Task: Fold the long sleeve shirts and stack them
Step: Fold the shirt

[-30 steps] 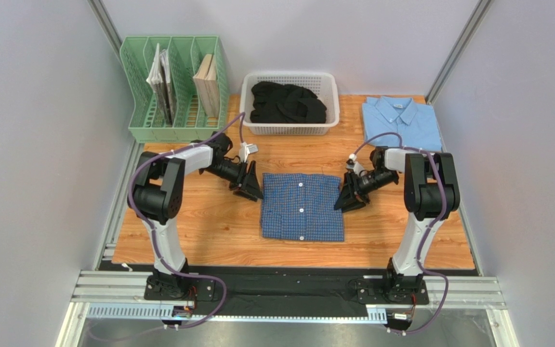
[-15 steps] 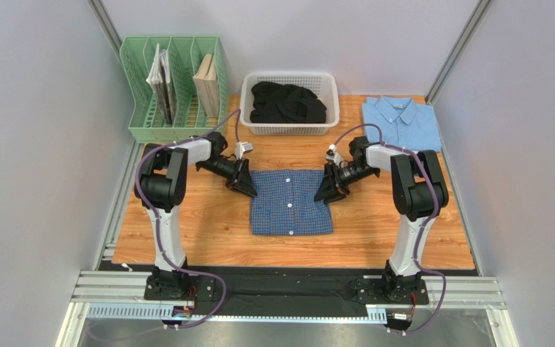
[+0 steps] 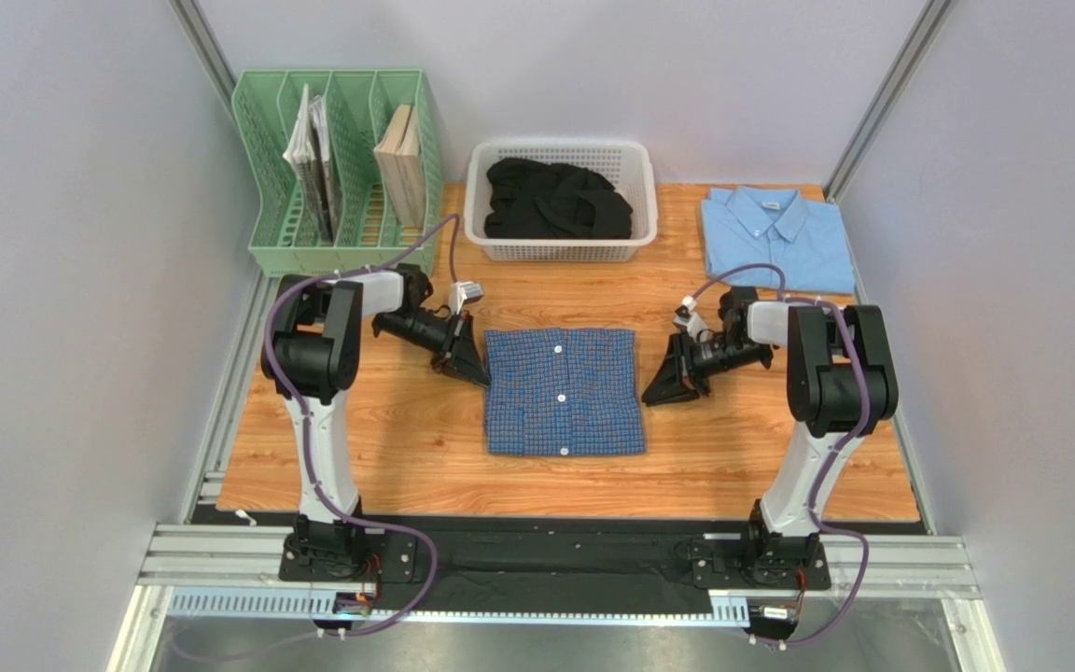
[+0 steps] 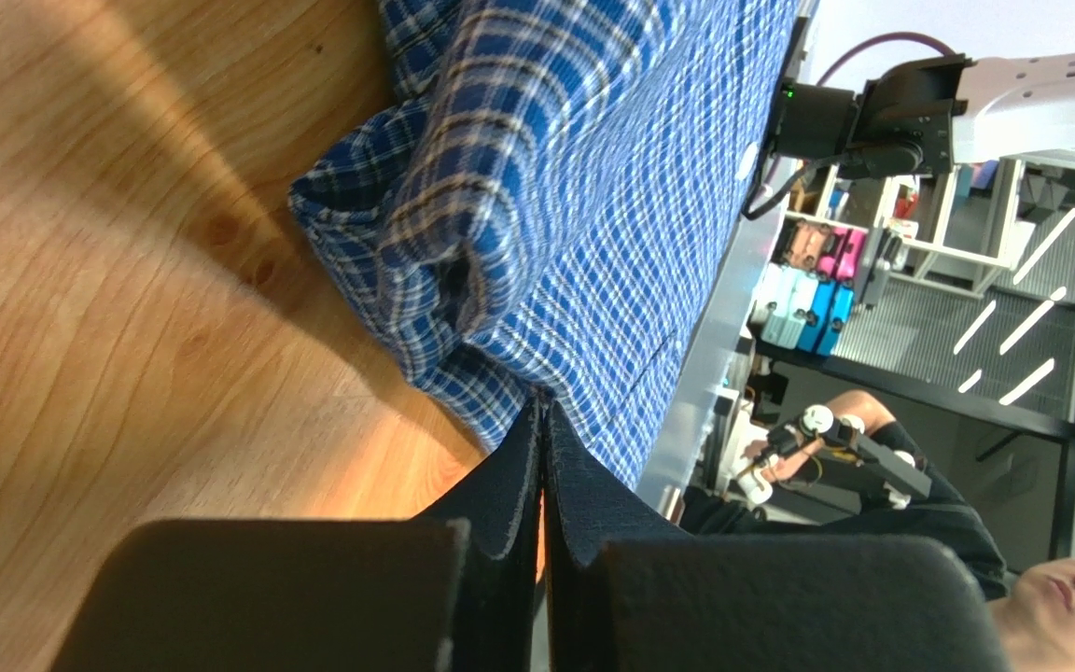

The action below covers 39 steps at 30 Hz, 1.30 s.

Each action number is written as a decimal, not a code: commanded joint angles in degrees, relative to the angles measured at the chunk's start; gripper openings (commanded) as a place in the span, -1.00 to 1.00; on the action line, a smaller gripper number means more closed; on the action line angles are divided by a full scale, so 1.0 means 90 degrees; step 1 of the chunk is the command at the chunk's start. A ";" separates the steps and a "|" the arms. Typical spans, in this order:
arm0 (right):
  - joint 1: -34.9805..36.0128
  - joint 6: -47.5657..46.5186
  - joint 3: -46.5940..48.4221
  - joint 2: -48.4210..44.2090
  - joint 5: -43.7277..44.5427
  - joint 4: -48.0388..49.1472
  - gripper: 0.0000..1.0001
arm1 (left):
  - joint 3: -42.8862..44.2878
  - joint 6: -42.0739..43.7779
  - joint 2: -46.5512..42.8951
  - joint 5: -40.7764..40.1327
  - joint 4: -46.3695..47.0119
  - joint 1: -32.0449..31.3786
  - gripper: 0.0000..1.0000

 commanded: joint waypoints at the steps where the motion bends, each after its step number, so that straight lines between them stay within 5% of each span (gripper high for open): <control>1: 0.0108 0.0529 0.0113 0.0116 0.0254 0.0858 -0.64 | -0.0014 0.0399 0.0007 0.0333 -0.0065 0.0020 -0.98; 14: 0.0499 0.0637 0.0201 -0.0069 -0.0068 0.0838 -0.46 | -0.0102 0.0535 -0.0091 0.0724 -0.0104 0.0030 -0.52; 22: 0.0685 0.0549 0.0260 -0.0352 -0.0156 0.0682 -0.22 | -0.0141 0.0594 -0.0101 0.0861 -0.0114 0.0020 -0.43; 39: 0.0959 0.0403 0.0426 -0.0412 0.1045 0.0330 -0.20 | -0.0102 0.0633 -0.0072 0.0783 -0.0172 -0.0028 -0.41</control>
